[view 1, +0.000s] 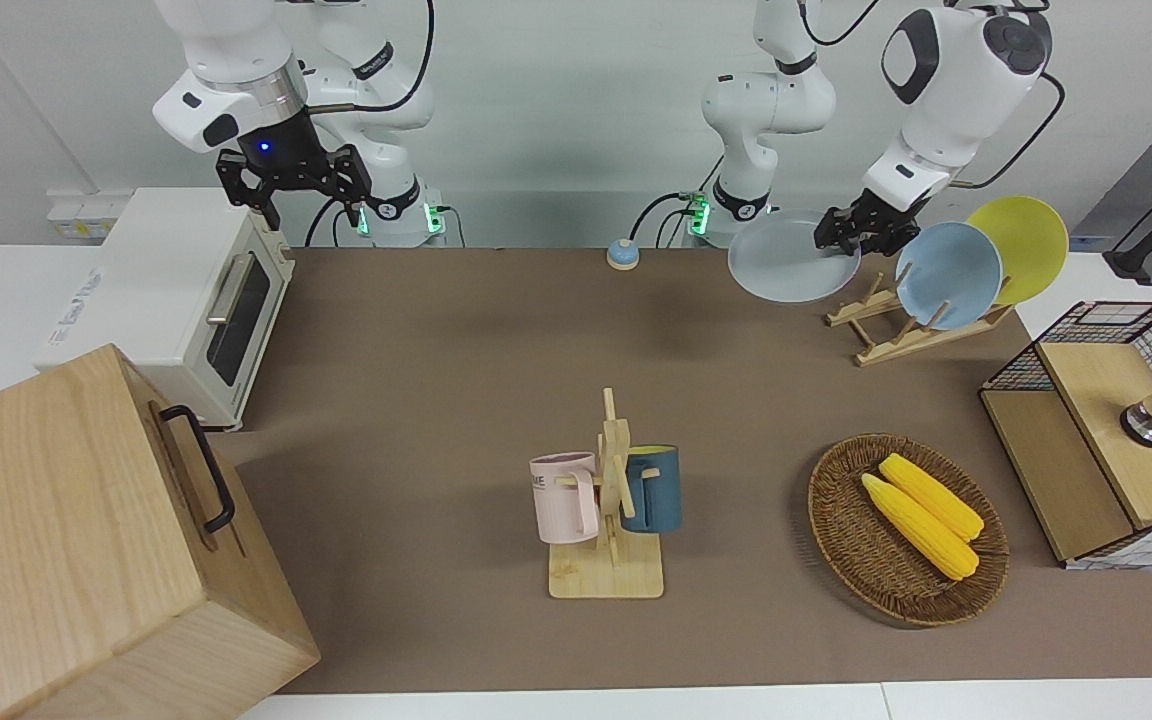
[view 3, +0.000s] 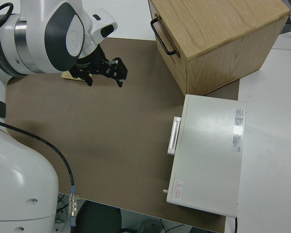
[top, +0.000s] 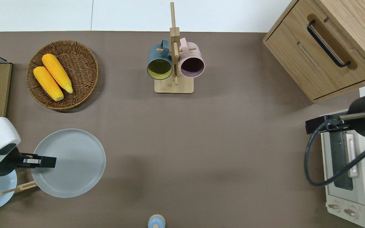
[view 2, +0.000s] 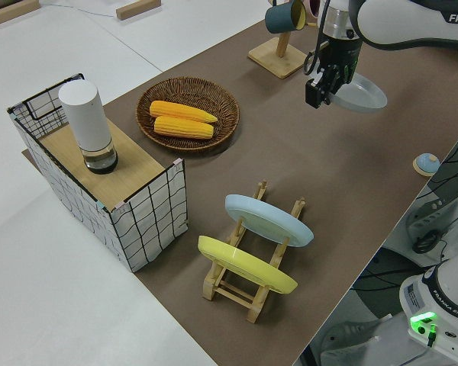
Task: Pick gray plate from table and place it on lower plate rack with left arm
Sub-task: 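Carry the plate toward the wooden rack and lower it into the slot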
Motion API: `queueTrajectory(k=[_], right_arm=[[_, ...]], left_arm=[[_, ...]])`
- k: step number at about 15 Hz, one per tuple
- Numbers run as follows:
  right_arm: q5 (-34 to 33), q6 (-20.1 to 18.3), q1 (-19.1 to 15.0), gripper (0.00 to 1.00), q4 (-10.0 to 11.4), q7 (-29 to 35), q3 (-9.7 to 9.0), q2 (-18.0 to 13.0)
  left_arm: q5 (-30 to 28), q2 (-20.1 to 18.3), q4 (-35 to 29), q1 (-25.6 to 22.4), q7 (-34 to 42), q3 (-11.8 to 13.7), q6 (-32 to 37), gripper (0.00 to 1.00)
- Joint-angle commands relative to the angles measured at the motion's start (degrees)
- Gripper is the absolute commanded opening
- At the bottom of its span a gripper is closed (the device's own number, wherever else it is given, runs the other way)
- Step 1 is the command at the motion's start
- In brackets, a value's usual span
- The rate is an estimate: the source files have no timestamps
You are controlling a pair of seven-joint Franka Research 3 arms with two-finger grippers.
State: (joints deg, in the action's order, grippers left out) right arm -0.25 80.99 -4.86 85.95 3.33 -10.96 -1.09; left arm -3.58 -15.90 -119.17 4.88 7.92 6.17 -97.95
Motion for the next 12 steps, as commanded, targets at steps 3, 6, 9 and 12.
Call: queueTrajectory(k=[3,6,9,12], right_arm=[[0.43,-0.83,-0.41,0.990,-0.35,0.01,-0.29,-0.14],[0.43,-0.83,-0.41,0.990,-0.35,0.01,-0.38,-0.14],[0.43,-0.83,-0.41,0.990,-0.35,0.01,-0.29,-0.14],[0.43,-0.83,-0.41,0.987,-0.35,0.01,-0.38,-0.14]], left_arm=[[3.83,0.35,2.62,0.04,-0.01,0.16,2.93,0.00],[9.02,0.35,4.03,0.04,-0.45,0.07,4.95,0.00],[15.08,0.35,4.56,-0.05,-0.53,0.16,7.06,0.00],[20.27,0.26,4.73,-0.05,-0.53,0.16,9.00,0.00]])
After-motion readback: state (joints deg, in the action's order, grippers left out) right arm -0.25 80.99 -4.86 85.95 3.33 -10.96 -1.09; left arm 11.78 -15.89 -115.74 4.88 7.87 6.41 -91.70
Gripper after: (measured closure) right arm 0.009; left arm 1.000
